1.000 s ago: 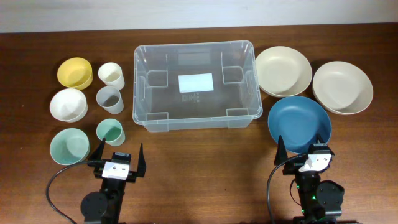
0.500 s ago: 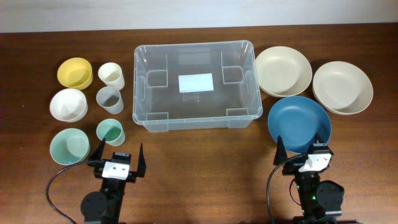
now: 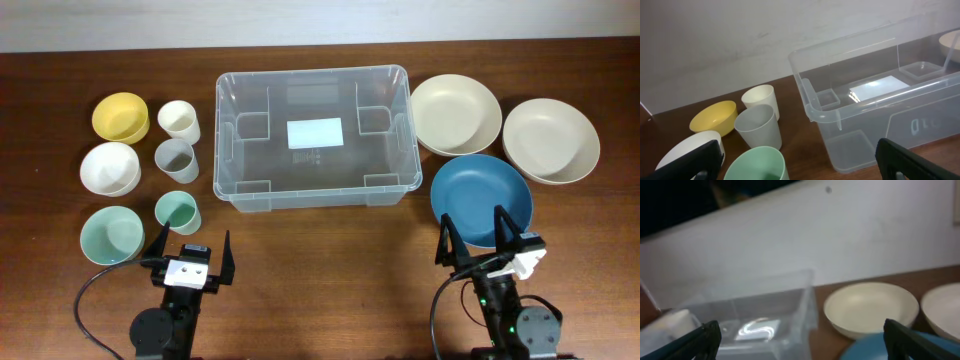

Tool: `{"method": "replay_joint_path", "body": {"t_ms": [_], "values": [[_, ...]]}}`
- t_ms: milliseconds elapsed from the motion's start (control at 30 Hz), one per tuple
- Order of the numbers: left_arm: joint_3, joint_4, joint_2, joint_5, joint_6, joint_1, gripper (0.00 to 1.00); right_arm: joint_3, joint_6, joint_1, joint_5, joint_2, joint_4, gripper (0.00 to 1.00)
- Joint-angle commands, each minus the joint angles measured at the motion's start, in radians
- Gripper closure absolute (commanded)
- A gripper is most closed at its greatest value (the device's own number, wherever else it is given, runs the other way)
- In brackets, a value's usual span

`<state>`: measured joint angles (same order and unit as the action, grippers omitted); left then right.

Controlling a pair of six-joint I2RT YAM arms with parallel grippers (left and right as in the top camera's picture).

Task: Pack container
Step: 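Move the right gripper to the teal-blue bowl's rim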

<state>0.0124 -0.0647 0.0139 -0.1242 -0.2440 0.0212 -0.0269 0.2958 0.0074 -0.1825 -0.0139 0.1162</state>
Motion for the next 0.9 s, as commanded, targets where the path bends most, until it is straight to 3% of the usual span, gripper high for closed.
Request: {"method": "replay_joint_path", "body": {"t_ms": [0,100,233,400,500,667,733,867], "values": [[-0.003,-0.004,-0.008,-0.011,-0.012,0.006,0.0,-0.105,0.027,0.005,0.026,0.0,-0.019,0.01],[-0.003,-0.004,-0.008,-0.011,-0.012,0.006,0.0,-0.214,0.024,0.005,0.163,-0.034,-0.136,0.01],[-0.003,-0.004,-0.008,-0.011,-0.012,0.006,0.0,-0.449,0.028,0.005,0.34,-0.175,-0.521,0.01],[-0.003,-0.004,-0.008,-0.011,-0.012,0.006,0.0,-0.686,0.089,0.005,0.348,-0.464,-0.858,0.01],[-0.003,-0.004,-0.008,-0.011,-0.012,0.006,0.0,-0.783,0.126,0.005,0.295,-0.618,-0.917,0.01],[-0.003,-0.004,-0.008,-0.011,-0.012,0.006,0.0,-0.876,0.124,0.005,0.006,-0.812,-0.952,0.01],[-0.003,-0.004,-0.008,-0.011,-0.012,0.006,0.0,-0.876,0.146,-0.001,0.061,-0.862,-0.968,0.01],[-0.003,-0.004,-0.008,-0.011,-0.012,0.006,0.0,-0.875,0.348,-0.085,0.193,-0.948,-1.044,0.01]]}}
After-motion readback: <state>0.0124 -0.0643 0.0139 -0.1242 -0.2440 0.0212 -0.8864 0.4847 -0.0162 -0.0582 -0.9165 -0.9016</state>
